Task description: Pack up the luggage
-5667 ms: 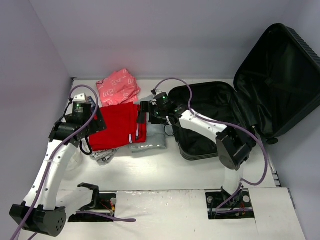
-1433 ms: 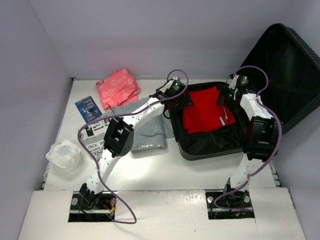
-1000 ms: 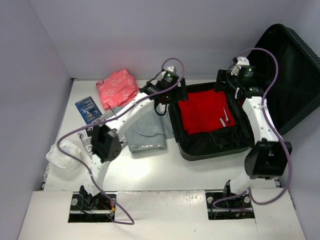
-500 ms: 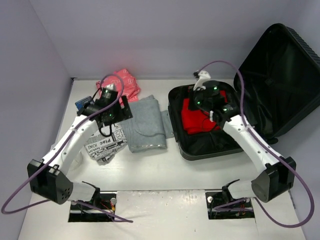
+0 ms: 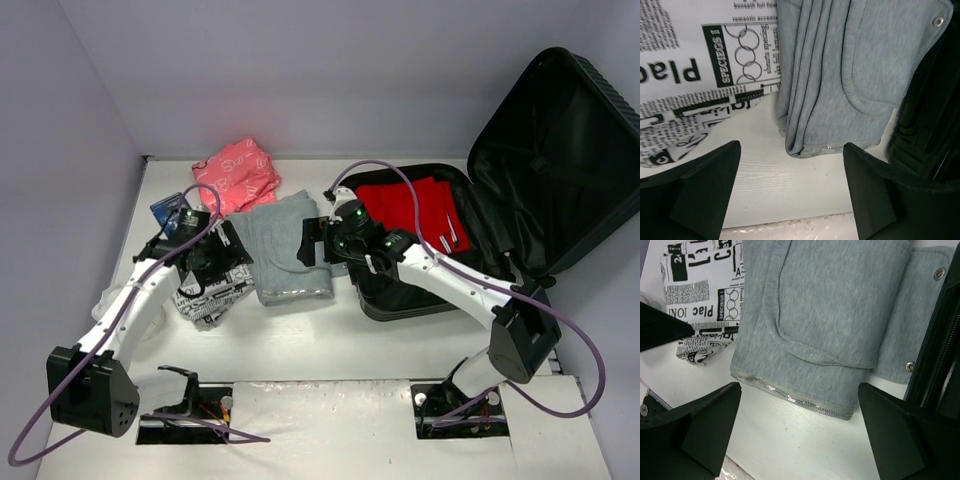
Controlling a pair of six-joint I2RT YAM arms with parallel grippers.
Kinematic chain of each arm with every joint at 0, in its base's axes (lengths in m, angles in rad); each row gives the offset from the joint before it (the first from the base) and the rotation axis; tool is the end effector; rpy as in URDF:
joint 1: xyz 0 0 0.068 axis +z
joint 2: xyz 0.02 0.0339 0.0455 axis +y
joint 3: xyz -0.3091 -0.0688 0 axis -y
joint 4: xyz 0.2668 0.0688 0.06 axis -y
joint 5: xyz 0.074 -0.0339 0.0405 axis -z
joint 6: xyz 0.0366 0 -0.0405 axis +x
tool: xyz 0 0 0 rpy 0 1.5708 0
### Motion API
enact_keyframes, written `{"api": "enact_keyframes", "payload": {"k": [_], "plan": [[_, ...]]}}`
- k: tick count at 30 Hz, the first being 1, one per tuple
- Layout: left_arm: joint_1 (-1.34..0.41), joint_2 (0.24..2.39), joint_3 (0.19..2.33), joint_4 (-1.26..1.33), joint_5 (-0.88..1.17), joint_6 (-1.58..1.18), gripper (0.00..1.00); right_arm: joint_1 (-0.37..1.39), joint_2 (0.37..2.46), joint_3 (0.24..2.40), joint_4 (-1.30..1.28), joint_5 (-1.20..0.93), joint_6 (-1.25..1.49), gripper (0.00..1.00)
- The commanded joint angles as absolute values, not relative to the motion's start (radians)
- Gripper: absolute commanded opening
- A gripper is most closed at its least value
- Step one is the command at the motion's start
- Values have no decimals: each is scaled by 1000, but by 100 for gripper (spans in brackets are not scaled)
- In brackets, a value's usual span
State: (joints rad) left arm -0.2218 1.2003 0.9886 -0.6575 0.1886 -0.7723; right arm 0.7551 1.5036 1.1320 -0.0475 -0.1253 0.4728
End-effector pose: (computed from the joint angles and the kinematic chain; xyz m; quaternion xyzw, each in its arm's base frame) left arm 0.2448 -0.0622 0.3202 -0.2230 0.9085 -0.2409 0.2586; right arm 0.2666 0.2572 0.3360 -0.1515 0.8240 0.3560 0.4140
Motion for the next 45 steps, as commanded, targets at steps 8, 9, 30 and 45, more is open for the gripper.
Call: {"api": "enact_keyframes", "payload": {"k": [8,9,30,45], "plan": [[-291,1204,896,-485,215,-959,77,761,1494,1114,34,-64,509,100],[-288,1201,900,-503,192,-959,77,761,1493,1112,32,-66,509,100],[132,1149,896,-744,31,-847,77,819,1703,1345,43,-213,394,87],[207,1308,854,-591,11,-775,77,923,1965,1614,48,-313,241,82]]}}
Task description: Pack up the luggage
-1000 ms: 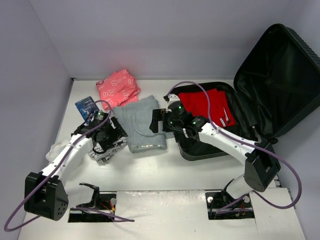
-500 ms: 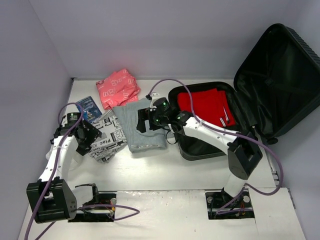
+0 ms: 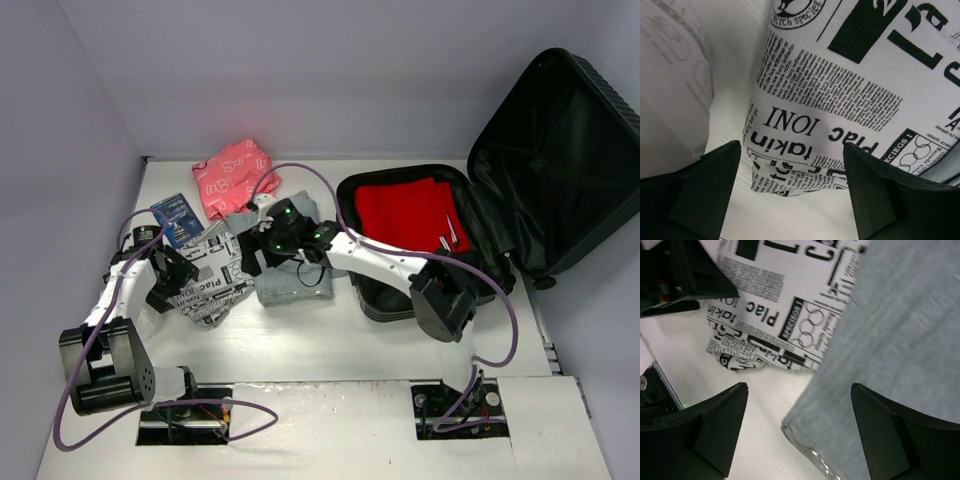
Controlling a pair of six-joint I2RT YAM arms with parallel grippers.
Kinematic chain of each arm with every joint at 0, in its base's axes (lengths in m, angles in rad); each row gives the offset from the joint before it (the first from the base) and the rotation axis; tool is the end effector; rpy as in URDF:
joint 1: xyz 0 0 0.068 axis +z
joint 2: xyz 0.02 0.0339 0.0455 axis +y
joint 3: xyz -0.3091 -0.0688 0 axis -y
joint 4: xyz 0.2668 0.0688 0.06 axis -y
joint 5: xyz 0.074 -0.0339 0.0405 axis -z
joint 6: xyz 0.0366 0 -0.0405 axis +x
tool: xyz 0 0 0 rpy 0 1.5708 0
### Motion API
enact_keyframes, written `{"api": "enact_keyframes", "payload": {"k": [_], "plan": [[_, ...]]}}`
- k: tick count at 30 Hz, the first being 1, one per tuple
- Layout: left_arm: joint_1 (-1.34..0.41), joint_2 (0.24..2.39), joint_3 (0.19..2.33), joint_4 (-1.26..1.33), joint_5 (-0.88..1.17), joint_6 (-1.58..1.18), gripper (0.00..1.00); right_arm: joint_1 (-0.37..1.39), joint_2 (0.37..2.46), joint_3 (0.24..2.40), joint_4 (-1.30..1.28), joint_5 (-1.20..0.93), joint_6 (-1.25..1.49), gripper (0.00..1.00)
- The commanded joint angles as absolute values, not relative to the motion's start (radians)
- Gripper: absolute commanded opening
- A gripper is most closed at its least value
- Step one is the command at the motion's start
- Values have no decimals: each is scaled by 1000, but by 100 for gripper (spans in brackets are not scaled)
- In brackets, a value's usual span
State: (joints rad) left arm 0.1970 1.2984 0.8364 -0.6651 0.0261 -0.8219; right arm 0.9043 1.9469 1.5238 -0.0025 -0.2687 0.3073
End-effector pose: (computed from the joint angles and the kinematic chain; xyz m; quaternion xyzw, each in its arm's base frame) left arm 0.2452 0.0480 0.2461 -0.4732 0.8529 -0.0797 0.2054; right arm 0.3021 0.3998 0.3010 -0.3143 0.7747 0.3983 0.3773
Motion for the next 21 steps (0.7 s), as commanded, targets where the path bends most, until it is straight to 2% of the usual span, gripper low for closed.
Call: {"api": "enact_keyframes", "payload": {"k": [1,5,7,15,21], "plan": [[207,1316,854,-568,20,-769,77,926,1982,1649,46,-319,232,80],[207,1362,862,-540,34,-753,77,939,2084,1730,46,-333,183,65],[207,1379,864,-535,44,-750,77,939,2144,1762,48,-339,181,63],[207,1368,871,-552,45,-739,77,937,2310,1879,48,-322,167,69],[209,1356,897,-577,34,-715,77,914,2316,1835,48,-207,202,79]]}}
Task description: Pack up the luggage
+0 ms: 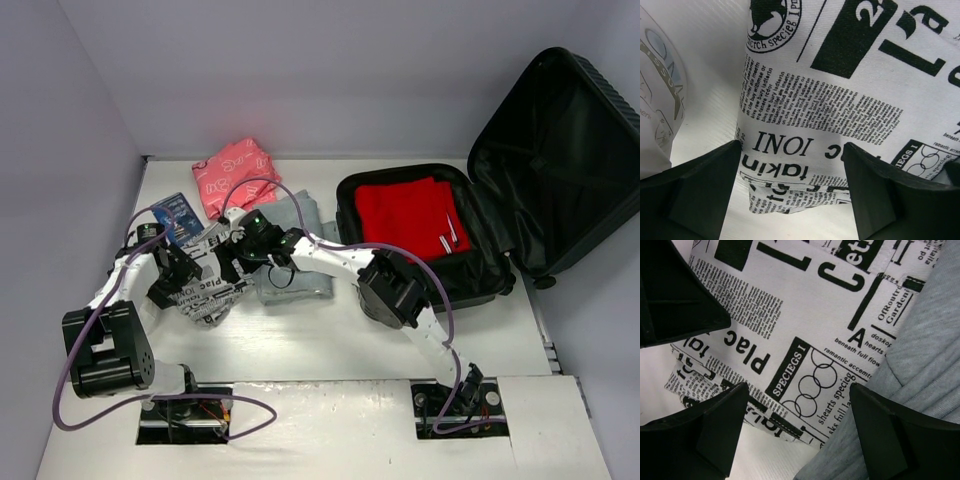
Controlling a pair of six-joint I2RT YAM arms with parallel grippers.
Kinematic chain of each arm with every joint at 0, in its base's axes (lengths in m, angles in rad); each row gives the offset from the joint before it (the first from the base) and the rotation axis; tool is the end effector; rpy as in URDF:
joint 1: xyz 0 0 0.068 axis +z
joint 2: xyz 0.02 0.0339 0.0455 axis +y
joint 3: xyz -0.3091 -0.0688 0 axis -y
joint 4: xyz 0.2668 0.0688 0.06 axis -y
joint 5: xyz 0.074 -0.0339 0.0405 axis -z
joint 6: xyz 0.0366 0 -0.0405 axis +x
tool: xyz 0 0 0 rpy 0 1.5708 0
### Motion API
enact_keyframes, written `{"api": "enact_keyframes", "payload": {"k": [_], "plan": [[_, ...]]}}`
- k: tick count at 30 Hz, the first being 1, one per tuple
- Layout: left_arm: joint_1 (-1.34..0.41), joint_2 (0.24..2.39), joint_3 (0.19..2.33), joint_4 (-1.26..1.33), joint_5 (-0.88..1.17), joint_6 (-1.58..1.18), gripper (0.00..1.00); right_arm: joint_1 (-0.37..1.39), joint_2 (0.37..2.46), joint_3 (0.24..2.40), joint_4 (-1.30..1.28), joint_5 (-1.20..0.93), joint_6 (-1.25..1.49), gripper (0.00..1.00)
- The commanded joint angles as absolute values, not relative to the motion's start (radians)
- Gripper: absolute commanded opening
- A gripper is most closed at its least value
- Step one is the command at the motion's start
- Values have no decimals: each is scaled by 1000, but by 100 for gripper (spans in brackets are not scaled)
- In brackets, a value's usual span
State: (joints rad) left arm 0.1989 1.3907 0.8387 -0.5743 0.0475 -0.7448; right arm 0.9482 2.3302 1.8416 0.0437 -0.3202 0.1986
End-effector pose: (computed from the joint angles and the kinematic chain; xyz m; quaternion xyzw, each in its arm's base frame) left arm 0.2658 0.0518 0.2290 -0.4386 0.8710 -0.0817 0.2060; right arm 0.3374 0.4898 0.2186 -0.3848 0.7458 0.3991 0.3695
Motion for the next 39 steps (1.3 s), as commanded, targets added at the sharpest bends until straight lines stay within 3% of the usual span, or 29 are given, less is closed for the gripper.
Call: {"api": "enact_keyframes", "payload": {"k": [1,8,16,25,35,37,39], "plan": [[209,1356,899,-578,34,-713,77,908,2313,1826,46,-158,209,80],[207,1379,891,-563,46,-715,77,899,2293,1769,20,10,248,87],[209,1397,890,-538,83,-724,77,896,2280,1756,11,112,270,87],[206,1427,832,-396,166,-781,77,888,2270,1772,17,-106,262,86],[202,1517,785,-376,173,-847,77,881,2224,1779,18,-156,236,86],[202,1516,782,-387,166,-848,75,879,2220,1781,18,-160,233,86],[202,1513,781,-390,161,-845,57,877,2218,1781,18,-161,230,86]]}}
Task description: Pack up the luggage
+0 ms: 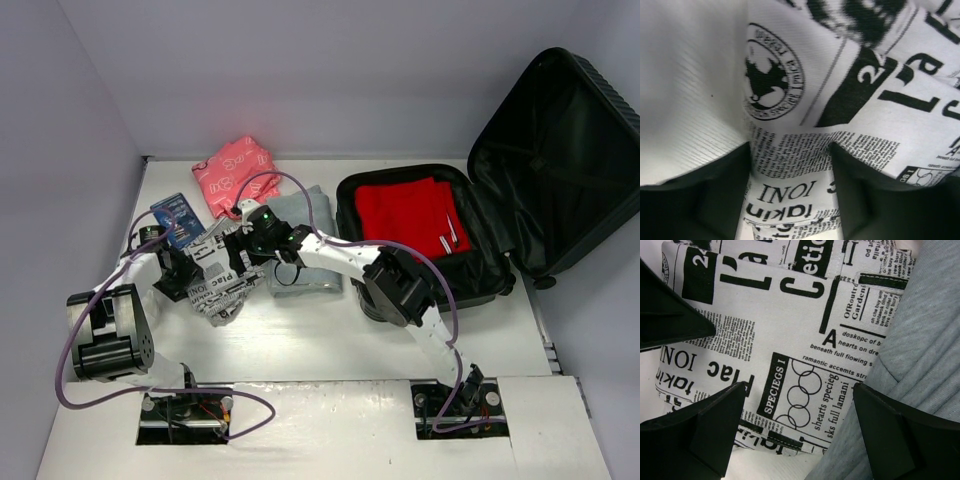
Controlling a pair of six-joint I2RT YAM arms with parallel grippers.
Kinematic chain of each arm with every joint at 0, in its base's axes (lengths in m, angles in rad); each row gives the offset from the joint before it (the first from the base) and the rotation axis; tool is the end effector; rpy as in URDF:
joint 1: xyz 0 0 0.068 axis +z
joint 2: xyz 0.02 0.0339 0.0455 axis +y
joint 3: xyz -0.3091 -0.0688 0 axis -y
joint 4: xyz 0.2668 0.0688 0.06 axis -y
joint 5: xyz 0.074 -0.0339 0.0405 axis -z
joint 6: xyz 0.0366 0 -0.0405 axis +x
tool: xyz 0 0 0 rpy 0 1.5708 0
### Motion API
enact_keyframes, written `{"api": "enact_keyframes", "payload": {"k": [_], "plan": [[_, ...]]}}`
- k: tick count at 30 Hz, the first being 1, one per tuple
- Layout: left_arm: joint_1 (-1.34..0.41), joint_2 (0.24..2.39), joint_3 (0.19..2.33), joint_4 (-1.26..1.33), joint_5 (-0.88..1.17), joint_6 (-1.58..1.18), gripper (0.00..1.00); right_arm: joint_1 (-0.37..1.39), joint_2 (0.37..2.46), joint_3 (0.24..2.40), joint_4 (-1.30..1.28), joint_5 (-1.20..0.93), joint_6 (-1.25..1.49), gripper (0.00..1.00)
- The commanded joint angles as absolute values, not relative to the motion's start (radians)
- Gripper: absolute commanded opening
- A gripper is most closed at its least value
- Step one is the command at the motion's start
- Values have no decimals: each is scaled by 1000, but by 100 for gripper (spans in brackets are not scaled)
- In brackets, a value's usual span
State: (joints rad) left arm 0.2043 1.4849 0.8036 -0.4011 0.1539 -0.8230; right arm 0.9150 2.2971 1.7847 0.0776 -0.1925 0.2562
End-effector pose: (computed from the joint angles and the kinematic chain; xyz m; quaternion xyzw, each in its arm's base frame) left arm 0.2853 0.0534 0.2027 -0.4592 0.8517 -0.1444 0.2069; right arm 0.3524 0.4694 0.2198 -0.3203 0.7772 0.3635 0.4015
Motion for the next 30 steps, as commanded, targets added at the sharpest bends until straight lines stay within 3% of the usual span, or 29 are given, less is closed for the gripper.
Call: {"api": "enact_keyframes", "payload": {"k": [1,2,5,9,17,30], "plan": [[201,1513,781,-402,158,-839,48,874,2218,1782,18,-160,229,86],[202,1514,787,-409,156,-835,33,874,2217,1782,17,-161,227,86],[203,1516,802,-462,140,-810,12,874,2215,1784,18,-163,225,86],[203,1497,850,-581,72,-759,2,873,2218,1799,17,-163,219,86],[225,1485,902,-713,-61,-646,1,874,2258,1842,17,-138,219,87],[247,1519,904,-723,-51,-610,1,871,2341,1899,8,-181,173,90]]}}
